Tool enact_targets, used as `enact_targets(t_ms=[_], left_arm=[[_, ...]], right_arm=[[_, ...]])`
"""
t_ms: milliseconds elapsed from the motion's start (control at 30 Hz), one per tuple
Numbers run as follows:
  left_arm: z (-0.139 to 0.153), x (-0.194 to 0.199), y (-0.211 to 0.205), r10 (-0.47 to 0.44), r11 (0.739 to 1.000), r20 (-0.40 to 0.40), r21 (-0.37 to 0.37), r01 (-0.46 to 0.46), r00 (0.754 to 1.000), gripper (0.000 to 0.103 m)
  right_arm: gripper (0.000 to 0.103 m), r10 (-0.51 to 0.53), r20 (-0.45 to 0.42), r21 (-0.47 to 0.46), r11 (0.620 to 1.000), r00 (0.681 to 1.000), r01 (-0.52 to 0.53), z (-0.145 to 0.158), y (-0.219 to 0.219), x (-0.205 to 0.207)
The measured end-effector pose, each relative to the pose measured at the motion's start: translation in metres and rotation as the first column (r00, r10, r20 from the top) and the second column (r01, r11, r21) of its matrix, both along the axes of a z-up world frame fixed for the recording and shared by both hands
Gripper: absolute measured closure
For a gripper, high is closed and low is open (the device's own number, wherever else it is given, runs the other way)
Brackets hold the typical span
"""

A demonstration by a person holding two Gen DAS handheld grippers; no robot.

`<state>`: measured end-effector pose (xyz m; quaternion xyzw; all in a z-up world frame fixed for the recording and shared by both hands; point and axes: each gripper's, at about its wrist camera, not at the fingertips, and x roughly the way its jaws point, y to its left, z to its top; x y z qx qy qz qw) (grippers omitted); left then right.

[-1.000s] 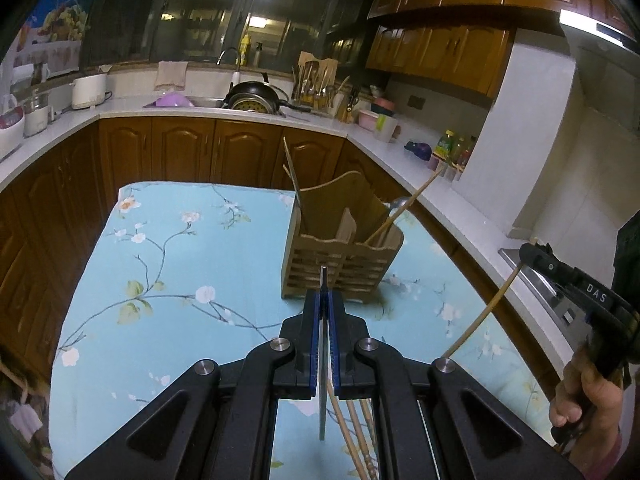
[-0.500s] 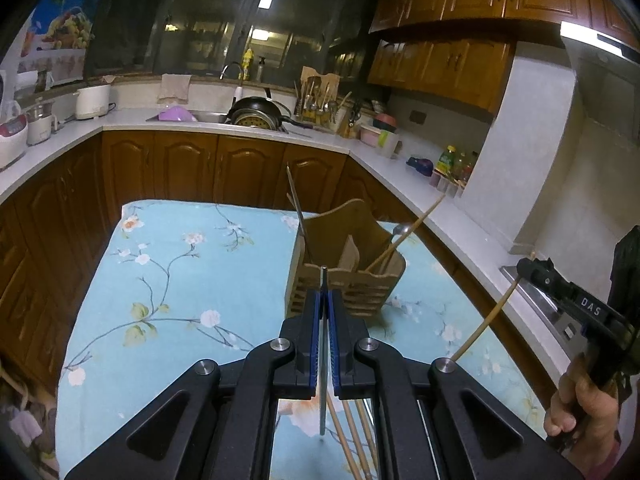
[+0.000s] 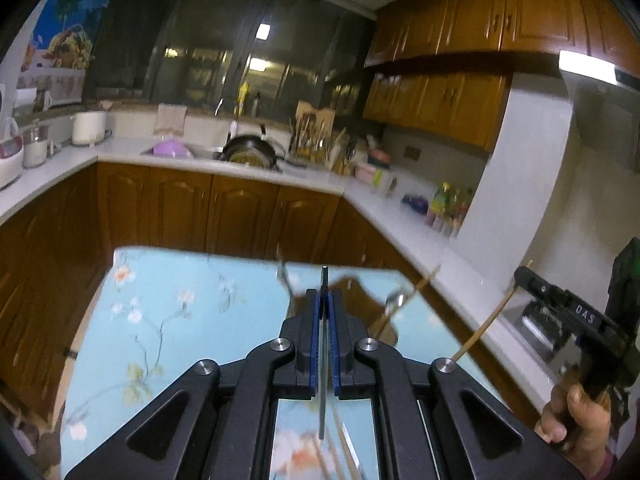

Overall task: Organize utensils
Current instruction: 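Lift both held chopsticks up toward the wooden holder, then lower both chopsticks into the wooden holder and open both tools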

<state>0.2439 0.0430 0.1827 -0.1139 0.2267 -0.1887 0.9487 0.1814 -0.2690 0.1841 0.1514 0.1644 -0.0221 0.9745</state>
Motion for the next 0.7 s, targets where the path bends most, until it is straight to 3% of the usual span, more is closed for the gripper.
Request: enact_targets(t_ms=[267,433,700], left_arm=[[0.018,0.055,-0.011,0.054,0.998,0.106,-0.028,-0.051,0.993,0.100],[-0.015,0.080,-0.022,0.103,0.994,0.104,-0.030,-0.101,0.989,0.100],[-0.069,0.105,-0.053,0.116,0.993,0.020,-0.027,-0.115,0.993,0.100]], right_arm=[[0.098,-0.053,0.091,-0.034,0.998,0.994,0.056,0.028,-0.006,0.036],[0.098,-0.089,0.090,-0.019,0.996,0.992,0.091,0.016,-0.016,0.057],[0.098,-0.106,0.023,0.013,0.994,0.994,0.106,-0.036,-0.018,0.076]])
